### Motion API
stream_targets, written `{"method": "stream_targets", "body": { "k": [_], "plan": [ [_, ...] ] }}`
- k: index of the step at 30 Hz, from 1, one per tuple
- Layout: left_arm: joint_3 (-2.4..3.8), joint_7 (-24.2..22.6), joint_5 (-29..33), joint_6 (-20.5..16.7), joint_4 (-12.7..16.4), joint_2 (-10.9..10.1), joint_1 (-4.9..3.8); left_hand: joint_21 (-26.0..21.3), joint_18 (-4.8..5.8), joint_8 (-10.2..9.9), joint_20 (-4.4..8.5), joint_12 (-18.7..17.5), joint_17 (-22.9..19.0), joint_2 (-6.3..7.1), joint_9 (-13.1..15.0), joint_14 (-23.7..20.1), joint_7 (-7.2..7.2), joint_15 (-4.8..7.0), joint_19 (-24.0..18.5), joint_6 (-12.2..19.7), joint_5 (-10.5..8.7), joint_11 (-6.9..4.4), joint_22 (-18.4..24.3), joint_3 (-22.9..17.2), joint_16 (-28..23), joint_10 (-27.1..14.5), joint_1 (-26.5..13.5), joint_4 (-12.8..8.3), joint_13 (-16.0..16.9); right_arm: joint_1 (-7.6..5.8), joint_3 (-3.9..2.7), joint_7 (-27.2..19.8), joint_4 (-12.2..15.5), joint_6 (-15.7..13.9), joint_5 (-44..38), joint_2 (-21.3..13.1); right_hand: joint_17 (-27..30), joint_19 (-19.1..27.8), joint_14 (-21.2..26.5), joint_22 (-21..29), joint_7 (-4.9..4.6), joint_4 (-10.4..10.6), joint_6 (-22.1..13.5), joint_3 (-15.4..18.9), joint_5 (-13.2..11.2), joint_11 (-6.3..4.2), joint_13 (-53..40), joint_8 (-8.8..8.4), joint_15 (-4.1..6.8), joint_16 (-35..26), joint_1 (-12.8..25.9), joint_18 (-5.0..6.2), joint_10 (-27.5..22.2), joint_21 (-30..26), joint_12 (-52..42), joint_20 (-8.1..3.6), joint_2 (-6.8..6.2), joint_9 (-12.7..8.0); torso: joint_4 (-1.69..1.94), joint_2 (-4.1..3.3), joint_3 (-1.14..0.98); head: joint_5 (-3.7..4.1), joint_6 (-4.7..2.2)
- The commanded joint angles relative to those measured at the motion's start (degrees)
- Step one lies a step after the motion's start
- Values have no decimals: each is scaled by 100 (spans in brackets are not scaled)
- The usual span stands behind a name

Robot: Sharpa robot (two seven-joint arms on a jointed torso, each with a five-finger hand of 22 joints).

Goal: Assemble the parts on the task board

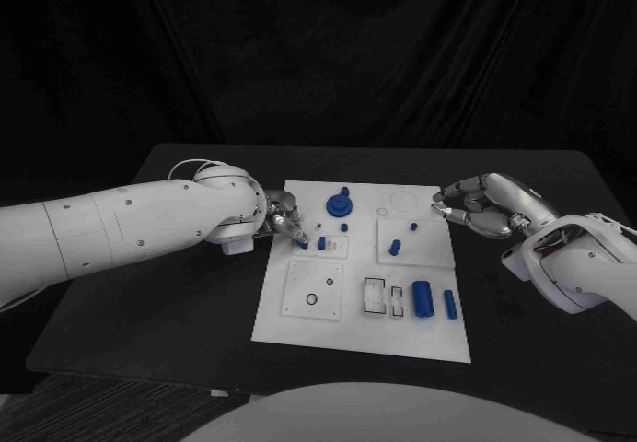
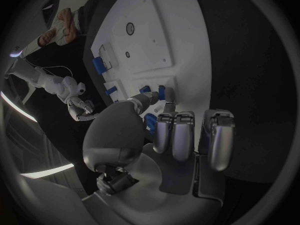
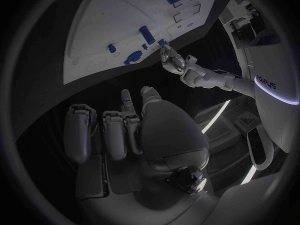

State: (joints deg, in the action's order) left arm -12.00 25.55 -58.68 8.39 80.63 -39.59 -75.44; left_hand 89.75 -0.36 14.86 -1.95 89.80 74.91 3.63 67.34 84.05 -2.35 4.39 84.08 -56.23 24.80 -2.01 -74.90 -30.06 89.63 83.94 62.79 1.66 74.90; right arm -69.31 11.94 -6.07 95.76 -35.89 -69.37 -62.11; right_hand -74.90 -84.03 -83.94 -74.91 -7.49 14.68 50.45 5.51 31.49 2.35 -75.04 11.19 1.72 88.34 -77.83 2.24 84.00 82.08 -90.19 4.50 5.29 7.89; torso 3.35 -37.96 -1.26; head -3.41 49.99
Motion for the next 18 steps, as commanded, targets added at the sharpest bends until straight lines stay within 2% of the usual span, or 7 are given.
{"method": "stream_targets", "body": {
  "k": [1, 14, 16, 18],
  "plan": [
    [-21, 70, 7, 166, 7, -8, 39, -40, 18, 33, -10, 20, 1509, -45, 6, 595, 31, 6, 548, -14, 2, 10, -1486, -49, 37, 606, 0, -6, 1510, 18, -3, 62, -2, -10, 17, 0, -1197, -217, -538, -1237, 2, -3, 27, -34, 33, 43, -1496, -31, -40, -22, -78, -18, 600, -17, 19, 32, 4, -8, 0, 2, -1, -1, 1],
    [-21, 52, 7, 230, -9, -4, 42, -46, 16, 40, -9, 20, 1509, -27, 7, 595, 35, 9, 544, -34, -20, 7, -1484, -55, 37, 606, -4, -33, 1510, 21, -3, 80, -2, -7, 19, 1, -1193, -213, -537, -1234, 0, -30, 31, -70, 73, 44, -1496, -37, -41, -24, -131, -16, 600, -26, 19, 33, 4, -16, -1, -2, 0, -2, 1],
    [-21, 46, 7, 237, -17, 7, 42, -48, 16, 40, -7, 20, 1509, -25, 2, 595, 40, 13, 543, -51, -122, 3, -1483, -51, 37, 606, -31, -38, 1510, 21, -3, 81, -2, -7, 19, 2, -1195, -211, -537, -1233, -1, -43, 32, -85, 92, 44, -1496, -40, -42, -22, -155, -15, 600, -29, 19, 33, 3, -19, -1, -2, 0, -4, 1],
    [-21, 39, 7, 241, -28, 22, 43, -47, 16, 28, -3, 20, 1509, -46, -17, 595, 48, 17, 544, -71, -409, -3, -1484, -33, 37, 606, -88, -24, 1510, 21, -3, 81, -3, -6, 19, 4, -1195, -211, -537, -1233, -1, -43, 32, -86, 92, 44, -1496, -40, -42, -22, -155, -15, 600, -29, 19, 33, 3, -19, -1, -2, 0, -5, 1]
  ]
}}
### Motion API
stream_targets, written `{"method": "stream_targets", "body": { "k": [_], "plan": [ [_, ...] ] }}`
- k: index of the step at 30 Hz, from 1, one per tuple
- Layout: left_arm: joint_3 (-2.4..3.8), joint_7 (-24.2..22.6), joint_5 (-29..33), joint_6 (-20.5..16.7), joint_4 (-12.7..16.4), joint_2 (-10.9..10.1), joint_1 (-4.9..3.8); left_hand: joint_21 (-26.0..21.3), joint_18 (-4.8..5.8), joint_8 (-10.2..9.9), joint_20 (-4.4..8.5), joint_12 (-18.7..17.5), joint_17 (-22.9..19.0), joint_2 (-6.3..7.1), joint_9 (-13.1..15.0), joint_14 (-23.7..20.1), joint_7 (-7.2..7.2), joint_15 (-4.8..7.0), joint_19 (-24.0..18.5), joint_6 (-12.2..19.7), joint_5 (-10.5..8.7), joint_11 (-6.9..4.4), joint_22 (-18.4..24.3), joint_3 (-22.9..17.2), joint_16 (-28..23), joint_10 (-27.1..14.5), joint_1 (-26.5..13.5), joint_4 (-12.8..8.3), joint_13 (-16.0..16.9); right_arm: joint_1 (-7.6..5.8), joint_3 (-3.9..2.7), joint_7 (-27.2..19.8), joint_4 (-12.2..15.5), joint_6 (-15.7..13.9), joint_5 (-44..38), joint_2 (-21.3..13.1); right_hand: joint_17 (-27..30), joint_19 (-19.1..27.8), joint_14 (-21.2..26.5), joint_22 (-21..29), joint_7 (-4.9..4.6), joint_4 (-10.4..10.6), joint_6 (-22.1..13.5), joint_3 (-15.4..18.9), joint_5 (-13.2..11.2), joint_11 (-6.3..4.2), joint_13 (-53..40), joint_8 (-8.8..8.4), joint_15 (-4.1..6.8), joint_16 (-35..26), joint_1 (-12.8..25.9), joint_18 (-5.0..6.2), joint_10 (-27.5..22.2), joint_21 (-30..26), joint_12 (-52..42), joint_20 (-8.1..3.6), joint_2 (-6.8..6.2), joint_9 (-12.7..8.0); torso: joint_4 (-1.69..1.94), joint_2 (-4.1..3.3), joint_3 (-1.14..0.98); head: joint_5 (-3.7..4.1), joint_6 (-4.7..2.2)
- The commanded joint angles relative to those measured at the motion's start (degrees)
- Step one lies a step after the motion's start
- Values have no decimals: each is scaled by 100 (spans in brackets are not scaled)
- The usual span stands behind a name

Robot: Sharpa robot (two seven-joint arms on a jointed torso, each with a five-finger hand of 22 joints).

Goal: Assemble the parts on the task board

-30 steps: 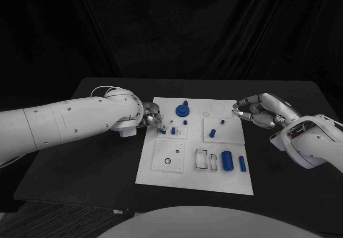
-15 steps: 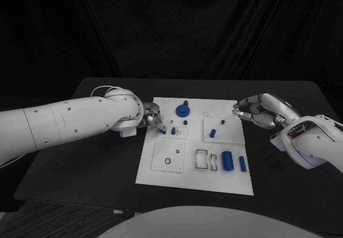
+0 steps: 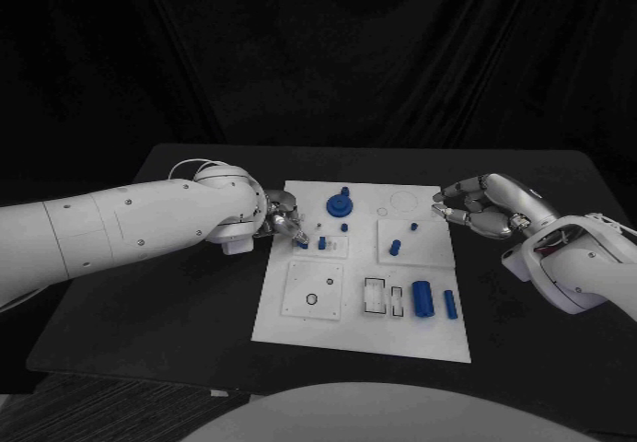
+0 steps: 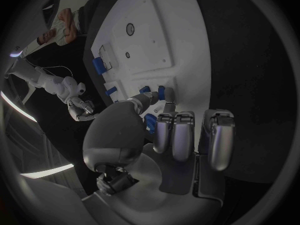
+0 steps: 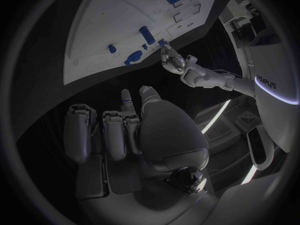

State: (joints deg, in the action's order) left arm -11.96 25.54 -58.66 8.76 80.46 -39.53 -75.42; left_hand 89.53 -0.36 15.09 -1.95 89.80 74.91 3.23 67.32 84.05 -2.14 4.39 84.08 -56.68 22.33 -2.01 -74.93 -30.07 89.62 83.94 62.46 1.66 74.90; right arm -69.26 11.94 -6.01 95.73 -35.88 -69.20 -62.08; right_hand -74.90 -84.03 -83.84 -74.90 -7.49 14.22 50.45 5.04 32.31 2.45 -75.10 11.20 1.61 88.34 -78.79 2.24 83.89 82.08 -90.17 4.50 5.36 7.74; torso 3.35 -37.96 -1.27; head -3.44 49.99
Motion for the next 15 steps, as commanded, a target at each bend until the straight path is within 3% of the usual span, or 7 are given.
{"method": "stream_targets", "body": {
  "k": [1, 2, 4, 5, 11, 15],
  "plan": [
    [-25, 36, 6, 200, -16, 23, 41, -28, 16, -2, -6, 20, 1509, -25, -27, 595, 32, 19, 542, -44, -425, -7, -1480, 13, 38, 606, -115, 21, 1510, 16, -3, 75, 1, -7, 2, 2, -1195, -213, -547, -1235, -2, -3, 33, -48, 22, 35, -1490, -41, -31, -23, -71, -16, 611, -25, 17, 34, -5, -7, -1, -1, 1, -2, 1],
    [-25, 33, 6, 195, -21, 29, 41, -27, 16, -5, -4, 20, 1509, -41, -42, 595, 28, 16, 543, -74, -652, -1, -1480, 112, 38, 606, -216, 109, 1510, 16, -3, 75, 2, -7, 2, 2, -1195, -213, -547, -1235, -2, -3, 33, -48, 22, 35, -1490, -41, -31, -23, -71, -16, 611, -25, 17, 34, -5, -7, -1, 0, 1, -1, 1],
    [-25, 28, 6, 185, -32, 41, 42, -26, 17, -10, -5, 20, 1509, -48, -58, 595, 24, 13, 544, -108, -810, 2, -1481, 293, 38, 606, -328, 217, 1510, 17, -3, 75, 2, -5, 2, 1, -1191, -212, -546, -1234, -2, -7, 34, -53, 31, 35, -1490, -42, -31, -24, -79, -15, 611, -27, 17, 34, -5, -8, -1, -1, 1, -1, 1],
    [-25, 27, 6, 176, -43, 51, 42, -24, 17, -29, -6, 20, 1509, -85, -81, 595, 23, 12, 545, -123, -1086, 5, -1481, 475, 38, 606, -390, 317, 1510, 17, -3, 76, 3, -4, 2, 0, -1191, -212, -546, -1234, -2, -7, 34, -53, 31, 35, -1490, -42, -31, -24, -79, -15, 611, -27, 17, 34, -5, -8, -1, -1, 1, -1, 1],
    [-25, 36, 6, 151, -77, 68, 44, -39, 13, -80, -23, 20, 1509, -144, -142, 595, -11, -10, 536, -155, -1539, 32, -1476, 976, 38, 606, -680, 686, 1510, 17, -3, 76, 2, 1, 2, -1, -1189, -208, -545, -1232, -4, -21, 36, -73, 67, 37, -1490, -46, -32, -26, -103, -13, 611, -35, 17, 34, -10, -13, -1, 1, 0, -2, 1],
    [-25, 45, 6, 148, -95, 77, 45, -39, 13, -96, -31, 20, 1509, -180, -162, 595, -19, -18, 537, -172, -1717, 42, -1476, 1202, 38, 606, -793, 852, 1510, 18, -3, 76, 0, 4, 2, 1, -1187, -209, -545, -1232, -5, -27, 37, -81, 85, 37, -1490, -48, -32, -26, -114, -14, 611, -34, 17, 34, -12, -15, 1, -1, 1, 0, 1]
  ]
}}
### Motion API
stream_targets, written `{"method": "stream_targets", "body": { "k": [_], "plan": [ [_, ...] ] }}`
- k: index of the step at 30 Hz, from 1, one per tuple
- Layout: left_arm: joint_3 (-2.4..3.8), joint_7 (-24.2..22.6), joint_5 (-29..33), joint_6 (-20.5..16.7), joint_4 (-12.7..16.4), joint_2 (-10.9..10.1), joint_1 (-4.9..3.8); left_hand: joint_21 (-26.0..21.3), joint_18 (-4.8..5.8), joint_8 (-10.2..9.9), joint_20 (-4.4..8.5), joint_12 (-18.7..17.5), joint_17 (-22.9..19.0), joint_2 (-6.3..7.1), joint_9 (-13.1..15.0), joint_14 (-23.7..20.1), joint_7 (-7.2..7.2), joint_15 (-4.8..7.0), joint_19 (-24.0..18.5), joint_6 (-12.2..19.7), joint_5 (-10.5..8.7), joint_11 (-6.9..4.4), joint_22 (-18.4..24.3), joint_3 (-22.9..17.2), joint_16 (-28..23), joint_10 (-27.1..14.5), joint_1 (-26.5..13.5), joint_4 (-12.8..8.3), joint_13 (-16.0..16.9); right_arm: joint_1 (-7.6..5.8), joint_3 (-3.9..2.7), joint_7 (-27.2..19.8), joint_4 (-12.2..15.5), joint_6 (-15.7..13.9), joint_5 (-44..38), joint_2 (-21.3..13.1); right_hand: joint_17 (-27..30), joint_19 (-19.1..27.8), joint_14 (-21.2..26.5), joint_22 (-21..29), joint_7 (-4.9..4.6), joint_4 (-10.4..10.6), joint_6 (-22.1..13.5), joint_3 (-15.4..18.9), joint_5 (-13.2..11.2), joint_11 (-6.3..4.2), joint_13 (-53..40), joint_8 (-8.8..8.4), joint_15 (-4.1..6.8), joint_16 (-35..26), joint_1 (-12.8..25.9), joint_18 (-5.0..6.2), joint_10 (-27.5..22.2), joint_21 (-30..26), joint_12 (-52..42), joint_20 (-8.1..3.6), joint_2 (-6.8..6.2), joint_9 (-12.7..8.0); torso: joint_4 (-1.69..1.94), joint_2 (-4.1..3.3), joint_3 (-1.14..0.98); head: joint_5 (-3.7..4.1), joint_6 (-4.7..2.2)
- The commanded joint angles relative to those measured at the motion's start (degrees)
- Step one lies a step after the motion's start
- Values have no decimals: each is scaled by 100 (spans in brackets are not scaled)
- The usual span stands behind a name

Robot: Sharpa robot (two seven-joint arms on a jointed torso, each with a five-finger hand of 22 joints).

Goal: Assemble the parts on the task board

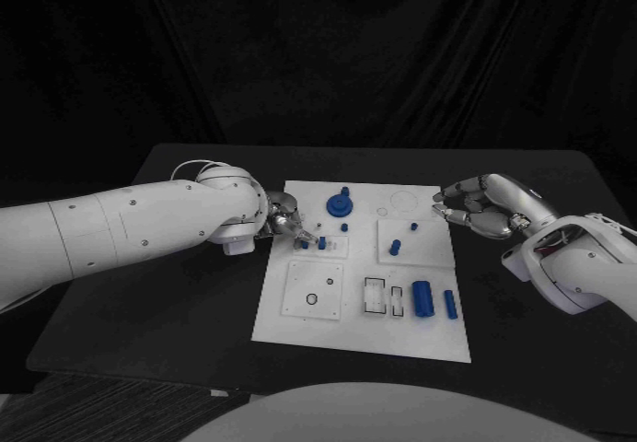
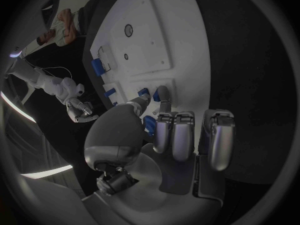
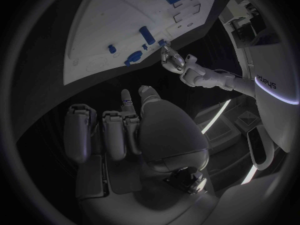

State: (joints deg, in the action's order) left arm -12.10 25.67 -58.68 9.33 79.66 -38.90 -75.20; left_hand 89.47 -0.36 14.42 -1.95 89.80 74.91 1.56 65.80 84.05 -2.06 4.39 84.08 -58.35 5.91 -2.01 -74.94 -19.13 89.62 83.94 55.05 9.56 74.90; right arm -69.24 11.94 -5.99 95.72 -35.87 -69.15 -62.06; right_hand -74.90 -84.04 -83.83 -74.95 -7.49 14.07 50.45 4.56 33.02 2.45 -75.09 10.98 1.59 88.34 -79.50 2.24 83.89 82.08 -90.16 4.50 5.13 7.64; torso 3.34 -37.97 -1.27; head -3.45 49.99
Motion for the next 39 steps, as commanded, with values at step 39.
{"method": "stream_targets", "body": {
  "k": [39],
  "plan": [
    [-6, -1472, 9, -2443, 274, -466, -77, 53, 36, 655, 21, 20, 1509, -398, 773, 595, 49, 41, 592, 136, -46, -24, -1506, 1841, 38, 606, -597, 723, 1510, 25, -3, 107, -2, 27, -3, -33, -1181, -206, -545, -1226, -7, -35, 40, -68, 95, 38, -1491, -35, -32, -29, -82, -13, 611, -38, 16, 35, -4, -15, 2, 2, 0, -10, 1]
  ]
}}
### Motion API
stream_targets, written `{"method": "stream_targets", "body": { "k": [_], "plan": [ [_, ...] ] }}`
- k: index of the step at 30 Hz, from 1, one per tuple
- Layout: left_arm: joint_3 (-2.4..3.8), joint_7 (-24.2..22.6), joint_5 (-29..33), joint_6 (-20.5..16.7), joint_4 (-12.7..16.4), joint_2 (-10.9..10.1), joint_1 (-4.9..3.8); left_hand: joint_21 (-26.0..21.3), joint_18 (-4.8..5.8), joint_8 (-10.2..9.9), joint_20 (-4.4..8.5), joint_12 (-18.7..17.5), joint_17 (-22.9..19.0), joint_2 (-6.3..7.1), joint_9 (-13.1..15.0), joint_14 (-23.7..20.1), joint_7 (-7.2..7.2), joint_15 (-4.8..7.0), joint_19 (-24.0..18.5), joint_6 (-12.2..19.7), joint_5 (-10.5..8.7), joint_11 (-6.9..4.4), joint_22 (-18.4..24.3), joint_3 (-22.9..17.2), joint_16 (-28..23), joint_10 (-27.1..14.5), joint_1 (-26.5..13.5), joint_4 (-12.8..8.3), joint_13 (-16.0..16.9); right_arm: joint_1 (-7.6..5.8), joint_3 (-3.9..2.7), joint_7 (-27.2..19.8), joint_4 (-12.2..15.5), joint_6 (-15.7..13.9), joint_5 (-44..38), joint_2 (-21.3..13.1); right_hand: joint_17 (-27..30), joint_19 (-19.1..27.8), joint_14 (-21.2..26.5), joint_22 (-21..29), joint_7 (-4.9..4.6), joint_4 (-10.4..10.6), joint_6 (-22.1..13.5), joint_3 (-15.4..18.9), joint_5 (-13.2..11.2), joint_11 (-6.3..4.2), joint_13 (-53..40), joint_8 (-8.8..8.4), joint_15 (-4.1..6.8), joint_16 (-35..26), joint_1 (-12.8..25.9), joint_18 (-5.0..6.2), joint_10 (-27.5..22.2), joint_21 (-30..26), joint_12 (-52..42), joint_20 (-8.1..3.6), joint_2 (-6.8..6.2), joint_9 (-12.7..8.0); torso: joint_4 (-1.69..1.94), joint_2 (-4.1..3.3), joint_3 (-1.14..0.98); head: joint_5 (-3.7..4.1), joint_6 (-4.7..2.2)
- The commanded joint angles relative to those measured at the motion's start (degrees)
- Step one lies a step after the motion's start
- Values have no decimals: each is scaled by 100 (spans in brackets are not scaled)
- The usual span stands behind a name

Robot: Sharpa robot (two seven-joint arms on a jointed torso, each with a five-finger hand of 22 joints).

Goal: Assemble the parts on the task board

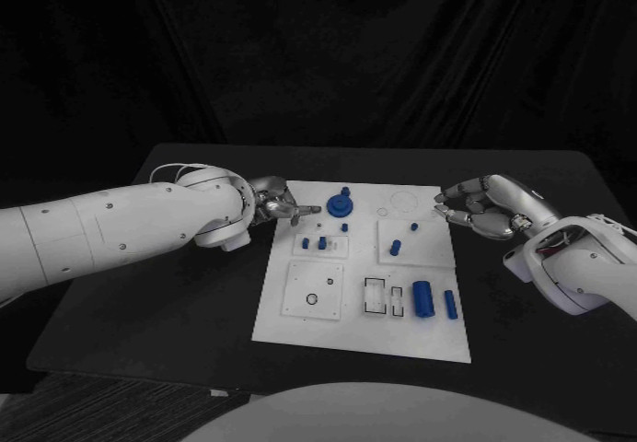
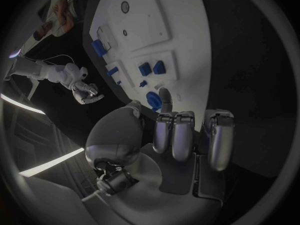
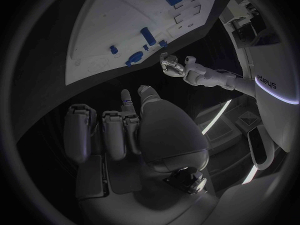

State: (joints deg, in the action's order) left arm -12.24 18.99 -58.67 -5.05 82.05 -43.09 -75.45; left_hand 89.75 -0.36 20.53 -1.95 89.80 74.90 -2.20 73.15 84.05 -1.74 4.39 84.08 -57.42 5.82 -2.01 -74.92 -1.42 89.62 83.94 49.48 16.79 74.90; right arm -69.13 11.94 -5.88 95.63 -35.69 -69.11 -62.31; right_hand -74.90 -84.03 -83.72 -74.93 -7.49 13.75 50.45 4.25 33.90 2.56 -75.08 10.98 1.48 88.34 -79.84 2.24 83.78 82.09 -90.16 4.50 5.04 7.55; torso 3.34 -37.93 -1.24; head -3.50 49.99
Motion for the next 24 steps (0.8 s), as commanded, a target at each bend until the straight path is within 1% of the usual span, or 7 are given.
{"method": "stream_targets", "body": {
  "k": [1, 5, 10, 12, 13, 15, 24],
  "plan": [
    [9, -911, 8, -1110, 37, -65, -64, 25, 36, 57, 22, 20, 1510, -37, 53, 595, 18, 42, 592, 46, -49, -25, -1508, 97, 38, 606, -44, 1, 1510, 15, -3, 96, 6, 8, -7, -8, -1181, -206, -555, -1228, -7, -3, 40, -37, 6, 28, -1492, -35, -21, -29, -48, -13, 622, -38, 16, 36, 5, -5, 3, -2, -3, -4, 1],
    [9, -1542, 8, -1467, 6, -112, -98, 25, 36, 103, 23, 20, 1510, -152, 124, 595, 14, 37, 592, 106, -24, -22, -1508, 219, 38, 606, -31, -6, 1510, 15, -3, 94, 3, 5, -7, -5, -1181, -206, -555, -1228, -7, -3, 40, -37, 6, 28, -1492, -35, -21, -29, -48, -13, 622, -38, 16, 36, 5, -5, 1, -2, -4, -3, 1],
    [7, -2658, -130, -1420, -131, -78, -115, -621, -127, -669, -113, -234, 1510, -120, -504, 595, -352, -281, 90, 1033, 1298, 319, -1286, -150, 38, 341, 2047, -496, 1330, 15, -3, 92, 8, 1, -7, -12, -1181, -206, -555, -1228, -7, -3, 40, -37, 6, 28, -1492, -35, -21, -29, -48, -13, 622, -38, 16, 36, 5, -5, 0, -4, -3, 13, 1],
    [6, -2898, -581, -1378, -193, -36, -116, -1089, -210, -1009, -258, -1046, 1156, -44, -1009, 130, -495, -435, -356, 1159, 1113, 483, -1134, -340, -355, -574, 2577, -528, 817, 15, -3, 92, 15, 0, -7, -19, -1184, -207, -556, -1229, -8, -5, 40, -41, 20, 28, -1492, -37, -21, -27, -51, -13, 622, -36, 16, 36, 1, -7, -4, -6, -2, 18, 1],
    [6, -2978, -913, -1371, -233, -3, -115, -1589, -314, -1537, -295, -4273, -807, 56, -1590, -2675, -663, -605, -862, 1709, 554, 568, -970, -633, -2866, -3901, 2963, -469, -1076, 15, -3, 89, 18, -2, -7, -23, -1184, -207, -556, -1229, -8, -5, 40, -41, 20, 28, -1492, -37, -21, -27, -51, -13, 622, -36, 16, 36, 1, -7, -4, -9, -1, 20, 1],
    [6, -3079, -1517, -1416, -313, 59, -110, -1862, -285, -1584, -574, -5754, -1092, 372, -2280, -2484, -592, -838, -1119, 2157, 326, 1065, -880, -783, -3068, -5162, 3215, -479, -2006, 15, -3, 83, 22, -3, -7, -28, -1193, -211, -558, -1232, -8, -5, 41, -42, 22, 28, -1492, -37, -21, -22, -52, -15, 622, -28, 16, 36, 1, -7, -1, -11, 3, 23, 1],
    [5, -3340, -4073, -1742, -821, 524, -57, -1912, -416, -1677, -208, -7160, -1470, 738, -4712, -1006, 554, -197, -488, 1563, 329, 251, -802, -1274, -2589, -5096, 3529, -1020, -4951, 15, -3, -76, 79, -120, -63, -33, -1190, -253, -558, -1261, 3, 19, 54, -40, 165, 15, -1492, -49, -12, -21, -15, -37, 622, 60, 16, 32, -74, -22, 2, -10, -1, 22, 1]
  ]
}}
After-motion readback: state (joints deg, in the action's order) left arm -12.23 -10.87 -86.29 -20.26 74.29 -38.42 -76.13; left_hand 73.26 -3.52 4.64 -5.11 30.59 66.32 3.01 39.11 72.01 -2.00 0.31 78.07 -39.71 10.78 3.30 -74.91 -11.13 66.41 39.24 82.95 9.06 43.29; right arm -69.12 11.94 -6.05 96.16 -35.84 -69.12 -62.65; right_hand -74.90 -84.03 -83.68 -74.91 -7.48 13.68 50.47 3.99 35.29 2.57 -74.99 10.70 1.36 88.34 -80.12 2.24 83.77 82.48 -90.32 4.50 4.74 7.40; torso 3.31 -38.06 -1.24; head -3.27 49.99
